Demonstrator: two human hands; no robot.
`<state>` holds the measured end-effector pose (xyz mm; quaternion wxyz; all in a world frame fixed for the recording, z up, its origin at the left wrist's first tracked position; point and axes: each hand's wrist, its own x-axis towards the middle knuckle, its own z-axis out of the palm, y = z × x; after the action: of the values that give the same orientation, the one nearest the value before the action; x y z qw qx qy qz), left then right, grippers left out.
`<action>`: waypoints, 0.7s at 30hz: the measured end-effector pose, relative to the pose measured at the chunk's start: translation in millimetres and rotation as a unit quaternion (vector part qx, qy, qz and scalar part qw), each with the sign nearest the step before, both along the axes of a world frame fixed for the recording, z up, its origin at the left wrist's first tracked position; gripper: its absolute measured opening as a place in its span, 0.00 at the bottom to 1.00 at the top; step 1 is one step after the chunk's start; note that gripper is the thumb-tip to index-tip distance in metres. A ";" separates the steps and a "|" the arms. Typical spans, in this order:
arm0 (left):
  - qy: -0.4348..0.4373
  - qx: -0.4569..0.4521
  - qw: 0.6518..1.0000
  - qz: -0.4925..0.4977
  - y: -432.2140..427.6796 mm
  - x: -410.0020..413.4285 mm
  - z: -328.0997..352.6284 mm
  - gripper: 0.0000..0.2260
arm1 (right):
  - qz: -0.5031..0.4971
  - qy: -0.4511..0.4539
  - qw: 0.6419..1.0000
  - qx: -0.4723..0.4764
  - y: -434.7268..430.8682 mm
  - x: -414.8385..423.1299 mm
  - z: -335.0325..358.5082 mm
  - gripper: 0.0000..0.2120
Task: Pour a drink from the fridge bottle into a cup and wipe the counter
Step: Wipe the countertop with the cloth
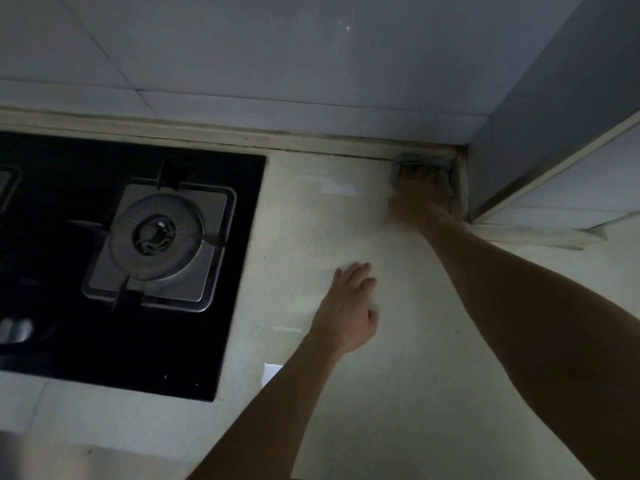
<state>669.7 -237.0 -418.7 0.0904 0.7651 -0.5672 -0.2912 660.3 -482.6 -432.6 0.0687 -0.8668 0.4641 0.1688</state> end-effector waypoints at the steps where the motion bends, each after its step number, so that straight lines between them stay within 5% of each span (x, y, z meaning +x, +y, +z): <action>1: -0.010 -0.005 1.000 0.008 10.3 0.0 0.1 0.24 | 0.001 -0.008 1.000 0.005 0.5 2.9 -0.9 0.34; 12: -0.050 0.007 0.999 0.014 109.9 -44.5 4.8 0.24 | 0.119 -0.038 0.991 0.036 44.6 16.7 13.4 0.34; 16: -0.052 -0.001 0.998 0.017 135.3 -53.9 13.0 0.22 | 0.151 -0.141 0.977 0.041 97.3 -14.7 9.4 0.35; 21: -0.048 -0.008 0.999 0.018 165.4 -61.9 18.7 0.15 | 0.163 -0.127 0.976 0.064 173.7 -66.7 16.8 0.36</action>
<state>607.8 -71.6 -400.0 0.0745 0.7876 -0.5592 -0.2478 593.6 -308.9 -415.8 0.1539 -0.9391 0.2921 0.0959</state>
